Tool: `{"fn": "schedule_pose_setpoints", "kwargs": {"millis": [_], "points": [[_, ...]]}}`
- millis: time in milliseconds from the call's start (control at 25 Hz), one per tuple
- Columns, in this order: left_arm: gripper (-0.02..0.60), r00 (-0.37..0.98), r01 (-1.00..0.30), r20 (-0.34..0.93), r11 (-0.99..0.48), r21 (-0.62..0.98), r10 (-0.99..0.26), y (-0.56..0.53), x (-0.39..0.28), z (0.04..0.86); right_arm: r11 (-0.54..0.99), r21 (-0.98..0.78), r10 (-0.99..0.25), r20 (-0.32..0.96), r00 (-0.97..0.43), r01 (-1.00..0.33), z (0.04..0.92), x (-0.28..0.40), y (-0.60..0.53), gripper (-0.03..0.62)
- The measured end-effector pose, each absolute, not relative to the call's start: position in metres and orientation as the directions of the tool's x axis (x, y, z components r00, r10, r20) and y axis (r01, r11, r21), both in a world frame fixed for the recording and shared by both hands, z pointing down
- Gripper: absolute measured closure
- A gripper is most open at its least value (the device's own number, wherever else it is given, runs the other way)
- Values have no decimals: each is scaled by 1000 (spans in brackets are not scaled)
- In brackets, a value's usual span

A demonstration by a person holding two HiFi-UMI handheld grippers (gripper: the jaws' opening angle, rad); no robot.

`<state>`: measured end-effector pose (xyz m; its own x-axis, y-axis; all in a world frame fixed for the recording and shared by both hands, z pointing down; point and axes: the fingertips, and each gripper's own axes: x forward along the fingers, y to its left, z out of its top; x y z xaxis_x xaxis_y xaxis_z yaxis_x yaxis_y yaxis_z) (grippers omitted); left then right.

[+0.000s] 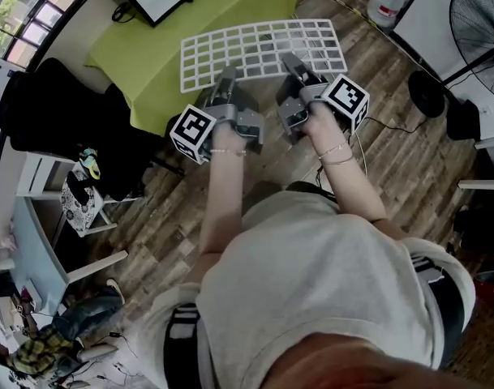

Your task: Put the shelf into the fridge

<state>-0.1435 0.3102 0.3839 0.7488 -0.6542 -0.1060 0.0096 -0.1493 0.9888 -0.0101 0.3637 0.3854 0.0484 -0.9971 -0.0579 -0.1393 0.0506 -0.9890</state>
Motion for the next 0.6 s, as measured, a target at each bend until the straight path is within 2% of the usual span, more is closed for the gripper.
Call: {"fn": "schedule_pose_setpoints", "kwargs": {"millis": [320, 600], "points": [[538, 746, -14, -67, -116, 993, -663, 314, -120, 400, 22, -996, -999, -26, 42, -84, 406, 14, 367, 559], [538, 743, -15, -72, -124, 992, -666, 279, -107, 402, 49, -996, -998, -52, 39, -73, 406, 27, 333, 562]]}}
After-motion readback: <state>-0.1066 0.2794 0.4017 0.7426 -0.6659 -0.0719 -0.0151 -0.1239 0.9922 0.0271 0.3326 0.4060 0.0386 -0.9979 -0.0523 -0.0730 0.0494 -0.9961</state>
